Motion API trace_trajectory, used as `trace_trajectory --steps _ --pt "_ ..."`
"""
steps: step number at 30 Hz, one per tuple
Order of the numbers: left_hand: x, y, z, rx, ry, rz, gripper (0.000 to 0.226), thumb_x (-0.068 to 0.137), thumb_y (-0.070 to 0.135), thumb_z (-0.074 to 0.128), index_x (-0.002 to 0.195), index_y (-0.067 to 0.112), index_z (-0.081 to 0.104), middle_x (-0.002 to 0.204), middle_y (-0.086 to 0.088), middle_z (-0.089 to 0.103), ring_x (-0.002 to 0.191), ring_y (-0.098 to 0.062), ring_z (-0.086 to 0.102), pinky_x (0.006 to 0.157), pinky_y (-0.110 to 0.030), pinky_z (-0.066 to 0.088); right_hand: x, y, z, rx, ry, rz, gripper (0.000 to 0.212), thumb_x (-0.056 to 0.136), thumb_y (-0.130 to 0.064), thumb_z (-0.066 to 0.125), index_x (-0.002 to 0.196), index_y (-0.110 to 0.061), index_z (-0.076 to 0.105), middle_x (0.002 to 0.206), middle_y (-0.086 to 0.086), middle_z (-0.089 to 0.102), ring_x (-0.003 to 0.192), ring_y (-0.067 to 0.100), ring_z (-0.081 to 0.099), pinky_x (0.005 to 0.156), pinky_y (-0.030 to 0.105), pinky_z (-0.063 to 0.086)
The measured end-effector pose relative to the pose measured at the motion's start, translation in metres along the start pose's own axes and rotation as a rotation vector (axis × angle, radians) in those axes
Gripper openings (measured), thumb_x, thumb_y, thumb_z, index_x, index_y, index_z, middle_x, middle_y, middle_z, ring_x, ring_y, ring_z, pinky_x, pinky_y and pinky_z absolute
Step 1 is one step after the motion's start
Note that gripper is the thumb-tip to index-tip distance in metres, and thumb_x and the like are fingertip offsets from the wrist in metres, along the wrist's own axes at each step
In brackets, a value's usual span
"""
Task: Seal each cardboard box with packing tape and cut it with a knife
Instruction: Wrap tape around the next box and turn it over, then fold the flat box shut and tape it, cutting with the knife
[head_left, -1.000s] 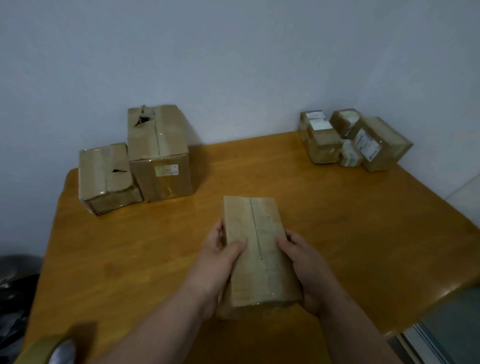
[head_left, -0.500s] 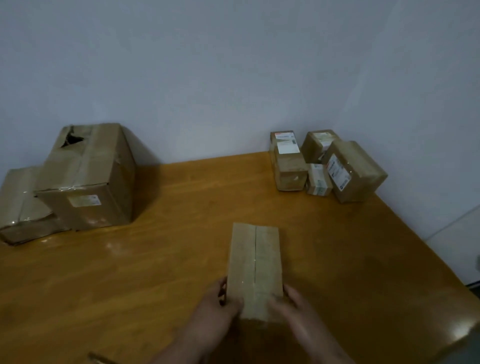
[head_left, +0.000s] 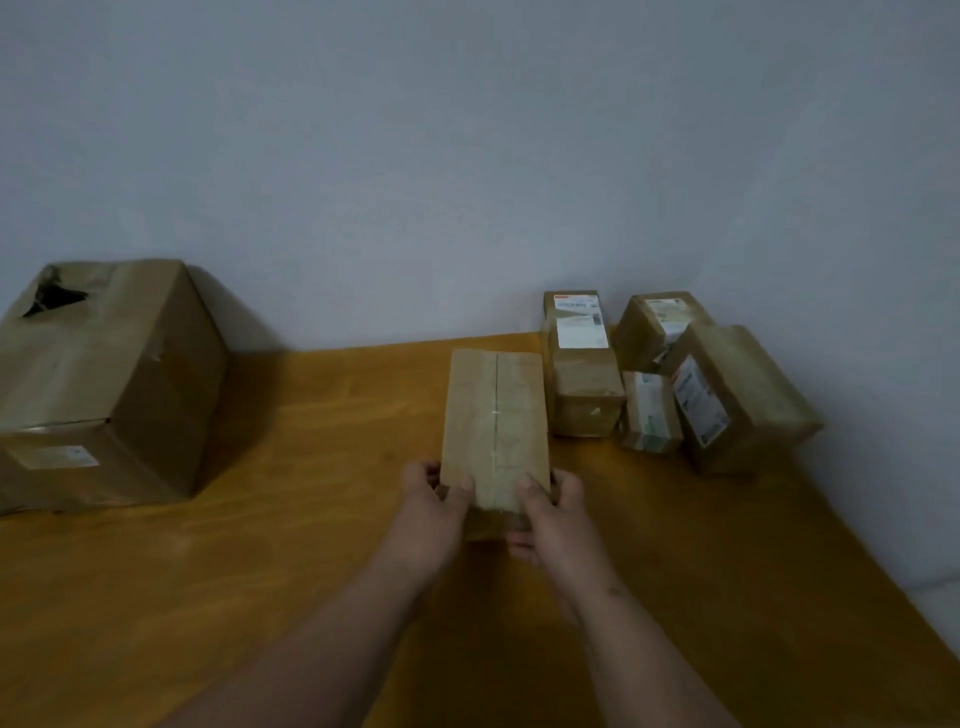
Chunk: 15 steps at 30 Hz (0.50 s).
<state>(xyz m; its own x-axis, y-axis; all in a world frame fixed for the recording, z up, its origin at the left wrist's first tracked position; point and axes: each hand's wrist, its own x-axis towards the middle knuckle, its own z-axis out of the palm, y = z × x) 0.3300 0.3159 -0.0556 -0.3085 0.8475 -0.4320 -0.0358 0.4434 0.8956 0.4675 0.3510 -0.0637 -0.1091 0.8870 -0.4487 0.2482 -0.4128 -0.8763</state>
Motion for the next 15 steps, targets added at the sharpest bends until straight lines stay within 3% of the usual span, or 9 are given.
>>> trace_trajectory --steps 2,5,8,10,12,13,15 --pt "0.035 0.017 0.018 -0.024 0.034 0.024 0.025 0.1 0.032 0.051 0.12 0.028 0.037 0.125 0.001 0.055 0.109 -0.017 0.058 0.099 -0.043 0.05 0.044 -0.014 -0.008 0.019 0.016 -0.02 0.046 0.099 -0.047 0.047 0.14 -0.031 0.034 0.119 0.0 0.059 0.096 0.019 0.066 0.076 0.03 0.057" --pt "0.086 0.039 0.045 0.007 0.071 0.076 0.035 0.101 0.031 0.049 0.136 0.031 0.043 0.132 0.005 0.054 0.112 -0.013 0.056 0.098 -0.038 0.05 0.102 -0.03 -0.018 0.067 0.015 -0.04 0.048 0.099 -0.048 0.046 0.143 -0.034 0.036 0.13 0.002 0.056 0.109 0.021 0.062 0.087 0.037 0.056" --pt "0.128 0.05 0.067 0.185 0.108 0.064 0.054 0.101 0.03 0.049 0.151 0.036 0.03 0.147 0.004 0.032 0.132 -0.021 0.037 0.111 -0.041 0.038 0.143 -0.034 -0.022 0.101 0.14 -0.048 0.055 0.097 -0.04 0.053 0.147 -0.036 0.031 0.145 0.001 0.042 0.125 0.025 0.051 0.103 0.048 0.046" --pt "0.144 0.055 0.079 0.243 0.082 0.019 0.063 0.1 0.026 0.05 0.153 0.04 0.02 0.148 0.002 0.024 0.136 -0.025 0.031 0.115 -0.043 0.033 0.155 -0.03 -0.02 0.121 0.24 -0.083 0.06 0.093 -0.029 0.061 0.144 -0.037 0.029 0.144 -0.003 0.036 0.118 0.02 0.051 0.096 0.04 0.048" --pt "0.155 0.058 0.088 0.121 -0.011 0.02 0.07 0.099 0.016 0.05 0.153 0.041 0.014 0.147 0.004 0.031 0.131 -0.019 0.041 0.112 -0.037 0.038 0.16 -0.026 -0.016 0.207 0.26 -0.141 0.066 0.091 -0.02 0.065 0.141 -0.041 0.028 0.139 -0.007 0.036 0.1 0.006 0.054 0.08 0.022 0.047" --pt "0.16 0.06 0.09 0.042 -0.05 0.018 0.073 0.099 0.011 0.05 0.154 0.041 0.011 0.141 0.011 0.04 0.123 -0.011 0.047 0.106 -0.031 0.043 0.163 -0.023 -0.014 0.253 0.235 -0.153 0.068 0.091 -0.019 0.065 0.141 -0.043 0.027 0.139 -0.007 0.038 0.099 0.003 0.055 0.077 0.02 0.047" --pt "0.165 0.061 0.088 -0.089 -0.103 -0.005 0.077 0.099 0.01 0.05 0.154 0.04 0.005 0.127 0.021 0.049 0.106 0.003 0.051 0.093 -0.019 0.045 0.165 -0.019 -0.009 0.294 0.12 -0.136 0.064 0.094 -0.02 0.06 0.14 -0.048 0.026 0.14 -0.008 0.045 0.113 0.009 0.055 0.093 0.034 0.05"
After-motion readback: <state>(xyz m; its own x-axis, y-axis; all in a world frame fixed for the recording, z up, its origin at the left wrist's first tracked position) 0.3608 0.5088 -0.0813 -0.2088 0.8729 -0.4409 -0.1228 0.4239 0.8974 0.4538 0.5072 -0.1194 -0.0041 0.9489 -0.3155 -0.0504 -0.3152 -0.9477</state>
